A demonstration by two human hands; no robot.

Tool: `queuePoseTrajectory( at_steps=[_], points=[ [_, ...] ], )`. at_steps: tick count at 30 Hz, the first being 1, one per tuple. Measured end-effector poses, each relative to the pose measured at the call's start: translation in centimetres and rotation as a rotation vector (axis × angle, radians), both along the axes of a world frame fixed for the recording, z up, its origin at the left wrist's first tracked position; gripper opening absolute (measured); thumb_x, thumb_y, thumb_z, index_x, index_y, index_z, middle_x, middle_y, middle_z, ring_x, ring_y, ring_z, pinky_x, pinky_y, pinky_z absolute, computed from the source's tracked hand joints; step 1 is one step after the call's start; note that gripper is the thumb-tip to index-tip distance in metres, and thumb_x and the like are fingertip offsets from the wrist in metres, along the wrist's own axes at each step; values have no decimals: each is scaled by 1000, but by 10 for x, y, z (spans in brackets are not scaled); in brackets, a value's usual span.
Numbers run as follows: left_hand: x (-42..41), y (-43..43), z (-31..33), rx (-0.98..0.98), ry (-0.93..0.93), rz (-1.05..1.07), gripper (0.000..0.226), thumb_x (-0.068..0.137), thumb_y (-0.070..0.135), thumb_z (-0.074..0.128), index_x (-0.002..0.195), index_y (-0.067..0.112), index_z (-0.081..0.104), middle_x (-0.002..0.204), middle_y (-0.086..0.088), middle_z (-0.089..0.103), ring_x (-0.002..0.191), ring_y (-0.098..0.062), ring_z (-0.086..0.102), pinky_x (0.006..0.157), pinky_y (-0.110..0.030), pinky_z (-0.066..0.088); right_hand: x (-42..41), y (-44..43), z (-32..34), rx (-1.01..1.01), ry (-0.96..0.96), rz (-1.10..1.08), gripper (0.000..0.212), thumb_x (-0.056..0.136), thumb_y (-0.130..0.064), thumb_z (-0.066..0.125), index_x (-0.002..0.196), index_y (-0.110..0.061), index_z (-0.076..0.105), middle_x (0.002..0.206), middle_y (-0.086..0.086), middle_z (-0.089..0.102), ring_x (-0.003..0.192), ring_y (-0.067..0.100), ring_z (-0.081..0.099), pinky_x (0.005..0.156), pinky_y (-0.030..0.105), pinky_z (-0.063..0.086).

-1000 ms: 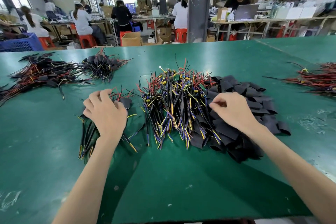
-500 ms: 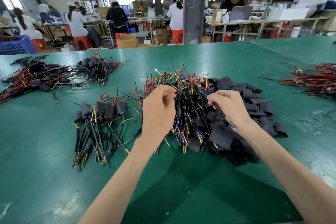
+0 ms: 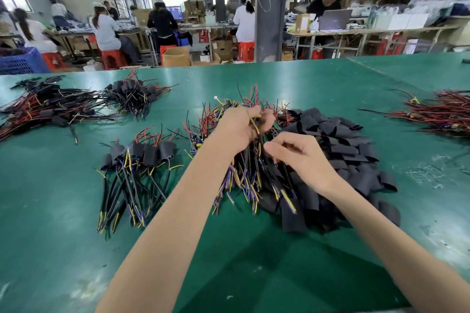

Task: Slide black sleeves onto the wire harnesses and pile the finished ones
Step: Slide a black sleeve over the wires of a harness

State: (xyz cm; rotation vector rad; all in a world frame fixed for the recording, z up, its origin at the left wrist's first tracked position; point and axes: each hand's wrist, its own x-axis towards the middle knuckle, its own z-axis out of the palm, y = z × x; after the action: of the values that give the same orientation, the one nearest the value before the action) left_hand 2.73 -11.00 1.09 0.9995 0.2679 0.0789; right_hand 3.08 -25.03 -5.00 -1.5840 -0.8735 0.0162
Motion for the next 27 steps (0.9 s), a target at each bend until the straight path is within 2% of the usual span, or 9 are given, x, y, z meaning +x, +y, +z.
queuePoseTrajectory(
  at_steps=[2, 4, 6, 8, 13, 17, 21, 24, 27],
  points=[
    [-8, 6, 8, -101, -31, -54, 12, 99, -4, 32, 105, -5, 42, 86, -20, 57, 47, -16, 58, 43, -22, 52, 5, -11, 8, -90, 61, 103, 18, 79, -28, 68, 73, -13, 61, 66, -1, 53, 59, 6, 41, 56, 16, 33],
    [-18, 15, 18, -87, -52, -84, 18, 99, -4, 27, 108, -3, 43, 87, -16, 56, 47, -14, 58, 38, -18, 45, 12, -26, 14, -392, 51, 250, 18, 75, -24, 78, 81, -15, 63, 74, 0, 60, 64, 6, 45, 61, 17, 37],
    [-28, 24, 28, 76, -73, -74, 24, 97, -3, 26, 102, -1, 49, 85, -8, 54, 52, -10, 50, 32, -14, 33, 15, -35, 13, -777, -59, 310, 27, 67, -25, 84, 86, -23, 65, 80, -8, 64, 65, 3, 45, 59, 15, 37],
    [-35, 33, 36, 370, -100, -23, 26, 100, 6, 30, 100, 5, 55, 80, -3, 50, 51, -7, 42, 31, -13, 24, 15, -36, 7, -944, -158, 259, 35, 61, -29, 87, 88, -29, 64, 83, -12, 65, 66, -2, 45, 61, 12, 37],
    [-43, 51, 44, 1268, -219, 211, 30, 101, 20, 38, 81, 20, 60, 69, 2, 53, 48, -10, 46, 36, -13, 31, 13, -31, 2, -963, -124, 243, 41, 60, -25, 86, 87, -32, 55, 74, -18, 67, 67, 6, 51, 60, 13, 39],
    [-42, 66, 21, 1796, -115, 288, 27, 95, 18, 40, 79, 27, 61, 79, 0, 66, 78, -25, 64, 73, -35, 53, 11, -35, 9, -922, -66, 331, 34, 66, -14, 82, 85, -26, 56, 72, -9, 66, 64, 9, 44, 61, 21, 38],
    [-43, 71, -27, 1942, -93, 196, 26, 91, 5, 44, 98, 24, 62, 93, 6, 69, 94, -21, 63, 85, -32, 44, 16, -49, 18, -560, 53, 333, 28, 76, -5, 72, 96, -22, 62, 74, -5, 54, 68, 9, 44, 64, 18, 36],
    [-51, 71, -54, 1902, -199, 170, 58, 73, -13, 46, 120, 19, 57, 96, 10, 63, 99, -18, 59, 86, -29, 39, 28, -43, 12, -221, -6, -42, 34, 85, 0, 61, 103, -28, 67, 74, 6, 41, 69, 15, 43, 72, 24, 41],
    [-55, 68, -66, 1791, -254, 159, 61, 71, -20, 43, 123, 9, 56, 97, 1, 60, 95, -27, 58, 85, -36, 43, 36, -28, -7, -331, -63, -276, 34, 87, 3, 59, 97, -28, 67, 70, 4, 42, 62, 15, 50, 76, 39, 50]
  ],
)
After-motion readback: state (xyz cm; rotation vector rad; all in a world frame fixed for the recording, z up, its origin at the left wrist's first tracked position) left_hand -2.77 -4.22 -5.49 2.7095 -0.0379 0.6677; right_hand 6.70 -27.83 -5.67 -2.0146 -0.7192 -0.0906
